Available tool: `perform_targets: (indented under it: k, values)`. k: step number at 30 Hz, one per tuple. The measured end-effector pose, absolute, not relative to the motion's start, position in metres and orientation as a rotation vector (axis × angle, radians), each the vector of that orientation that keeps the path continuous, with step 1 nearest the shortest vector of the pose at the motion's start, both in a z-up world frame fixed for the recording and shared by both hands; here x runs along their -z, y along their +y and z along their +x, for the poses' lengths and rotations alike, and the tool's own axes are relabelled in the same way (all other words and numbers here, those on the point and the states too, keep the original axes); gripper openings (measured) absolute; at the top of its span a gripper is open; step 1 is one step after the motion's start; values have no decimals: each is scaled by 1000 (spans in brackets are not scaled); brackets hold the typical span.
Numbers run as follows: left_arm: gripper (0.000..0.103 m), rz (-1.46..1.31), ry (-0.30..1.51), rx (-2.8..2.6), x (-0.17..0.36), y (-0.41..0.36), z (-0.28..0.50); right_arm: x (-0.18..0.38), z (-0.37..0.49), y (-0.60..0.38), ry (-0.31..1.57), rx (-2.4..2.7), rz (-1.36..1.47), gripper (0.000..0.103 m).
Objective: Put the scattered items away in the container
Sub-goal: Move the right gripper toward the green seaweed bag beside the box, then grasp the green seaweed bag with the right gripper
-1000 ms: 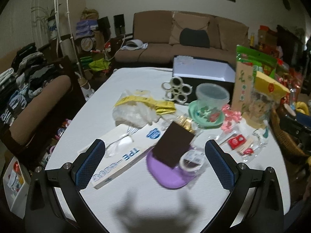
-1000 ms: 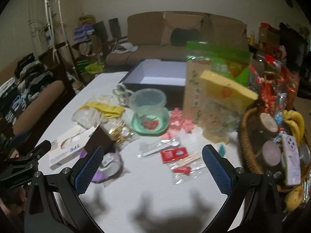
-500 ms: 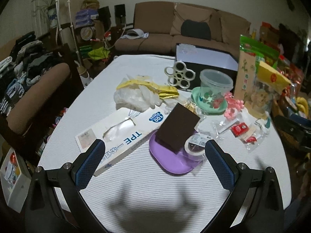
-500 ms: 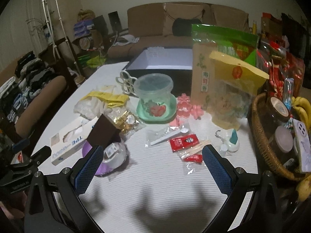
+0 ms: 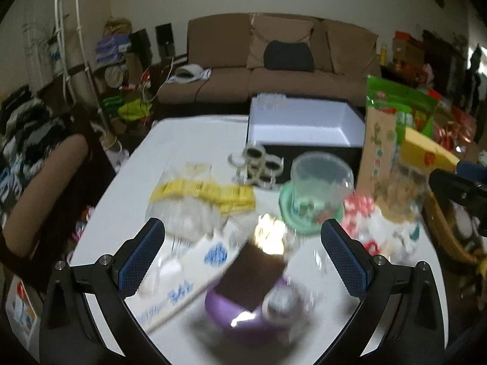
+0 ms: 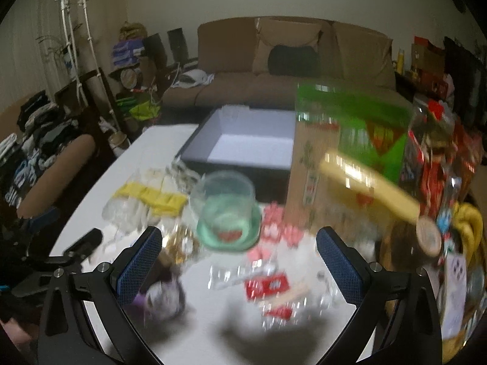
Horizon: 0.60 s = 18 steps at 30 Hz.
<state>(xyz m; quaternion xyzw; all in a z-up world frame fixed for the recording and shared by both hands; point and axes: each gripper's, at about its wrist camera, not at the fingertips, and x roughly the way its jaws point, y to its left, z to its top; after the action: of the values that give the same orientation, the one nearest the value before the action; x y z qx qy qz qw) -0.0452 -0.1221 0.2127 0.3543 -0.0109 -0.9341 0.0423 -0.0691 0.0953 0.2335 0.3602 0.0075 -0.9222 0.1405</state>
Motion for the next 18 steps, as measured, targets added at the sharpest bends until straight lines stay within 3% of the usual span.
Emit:
perform_targets:
  k: [8, 18]
  values:
    - [103, 1075, -68, 2883, -237, -110, -131, -274, -149, 101, -21, 2689, 1035, 103]
    - [103, 1092, -77, 2918, -253, -90, -209, -317, -234, 112, 67, 2753, 1027, 103]
